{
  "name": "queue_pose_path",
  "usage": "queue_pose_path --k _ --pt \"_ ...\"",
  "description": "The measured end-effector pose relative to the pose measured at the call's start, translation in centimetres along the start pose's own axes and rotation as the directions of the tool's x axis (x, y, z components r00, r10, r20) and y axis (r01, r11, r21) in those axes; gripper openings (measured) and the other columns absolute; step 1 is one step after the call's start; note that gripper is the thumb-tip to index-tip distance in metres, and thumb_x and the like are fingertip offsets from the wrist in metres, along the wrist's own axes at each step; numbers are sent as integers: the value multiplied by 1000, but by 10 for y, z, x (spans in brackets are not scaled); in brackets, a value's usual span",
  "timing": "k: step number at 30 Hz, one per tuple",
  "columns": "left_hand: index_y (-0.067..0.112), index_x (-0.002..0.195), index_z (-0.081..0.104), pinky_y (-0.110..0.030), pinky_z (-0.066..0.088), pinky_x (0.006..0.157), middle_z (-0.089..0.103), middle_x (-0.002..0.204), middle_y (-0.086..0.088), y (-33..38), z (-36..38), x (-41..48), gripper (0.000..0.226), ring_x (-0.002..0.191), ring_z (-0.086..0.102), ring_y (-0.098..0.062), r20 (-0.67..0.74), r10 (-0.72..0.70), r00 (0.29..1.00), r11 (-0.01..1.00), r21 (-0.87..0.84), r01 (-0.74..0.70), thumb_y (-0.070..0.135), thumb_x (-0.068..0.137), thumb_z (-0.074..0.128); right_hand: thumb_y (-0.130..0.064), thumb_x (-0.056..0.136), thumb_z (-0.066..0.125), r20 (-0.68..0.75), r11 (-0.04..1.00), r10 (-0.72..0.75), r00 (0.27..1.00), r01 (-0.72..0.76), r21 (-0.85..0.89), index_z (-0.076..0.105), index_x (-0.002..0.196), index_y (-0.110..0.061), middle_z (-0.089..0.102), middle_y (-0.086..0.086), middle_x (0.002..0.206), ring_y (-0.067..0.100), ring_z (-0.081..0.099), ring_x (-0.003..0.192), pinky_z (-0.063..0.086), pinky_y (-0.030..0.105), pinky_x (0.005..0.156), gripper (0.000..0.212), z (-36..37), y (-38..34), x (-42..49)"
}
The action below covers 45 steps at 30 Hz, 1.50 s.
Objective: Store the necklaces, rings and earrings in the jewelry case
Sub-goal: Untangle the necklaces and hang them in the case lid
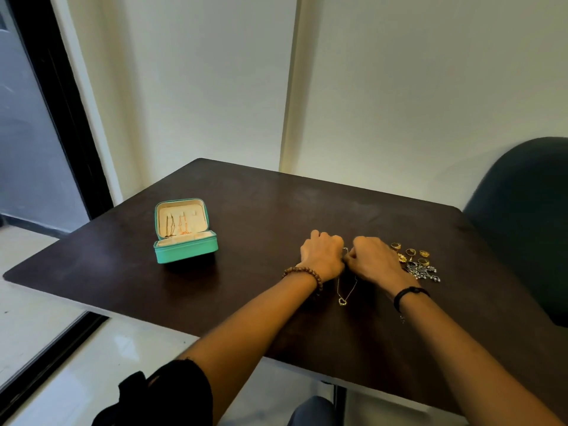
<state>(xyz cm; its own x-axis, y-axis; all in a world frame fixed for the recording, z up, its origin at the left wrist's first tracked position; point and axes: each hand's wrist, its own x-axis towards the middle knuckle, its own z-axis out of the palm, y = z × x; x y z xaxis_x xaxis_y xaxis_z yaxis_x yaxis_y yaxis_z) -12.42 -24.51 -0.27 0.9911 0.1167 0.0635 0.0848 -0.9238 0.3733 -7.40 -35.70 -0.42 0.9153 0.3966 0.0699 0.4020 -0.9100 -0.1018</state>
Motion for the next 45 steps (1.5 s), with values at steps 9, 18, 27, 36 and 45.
queue_pose_path --k 9,18,27,36,45 --pt "4 84 69 -20 52 72 74 94 -8 -17 -42 -34 26 83 66 -11 54 -166 985 602 -785 144 9 101 49 -13 96 64 -59 578 105 993 -13 816 63 99 -7 72 3 90 16 68 88 55 33 82 7 -25 -1 -38" --pt "7 115 63 -24 53 57 65 74 1 -19 -118 -60 25 58 53 -10 103 -128 986 188 -974 127 26 101 53 -6 95 63 100 -96 -11 995 -101 990 66 108 -5 71 7 83 15 68 72 56 29 75 13 -52 -6 -56" --pt "11 121 61 -29 55 73 74 100 -1 -14 -153 -70 32 70 66 -12 17 7 1000 6 -1000 17 33 97 57 -25 89 69 123 -352 -97 988 -150 924 68 108 -5 54 1 67 16 56 71 53 36 85 27 -55 -25 -70" --pt "13 128 60 -32 54 79 72 117 -1 -15 -160 -74 38 84 68 -14 -65 16 998 -18 -998 -65 35 96 56 -24 82 77 165 -318 -157 974 -208 925 67 118 2 52 1 70 11 49 61 48 34 82 45 -48 -32 -86" --pt "4 123 62 -35 60 80 70 116 -13 -30 -158 -74 31 89 71 -21 -154 -112 982 -217 -960 -175 20 96 58 -7 75 74 137 -324 -1 991 -130 937 70 111 -3 74 11 96 16 69 84 62 26 77 37 -39 -22 -86"
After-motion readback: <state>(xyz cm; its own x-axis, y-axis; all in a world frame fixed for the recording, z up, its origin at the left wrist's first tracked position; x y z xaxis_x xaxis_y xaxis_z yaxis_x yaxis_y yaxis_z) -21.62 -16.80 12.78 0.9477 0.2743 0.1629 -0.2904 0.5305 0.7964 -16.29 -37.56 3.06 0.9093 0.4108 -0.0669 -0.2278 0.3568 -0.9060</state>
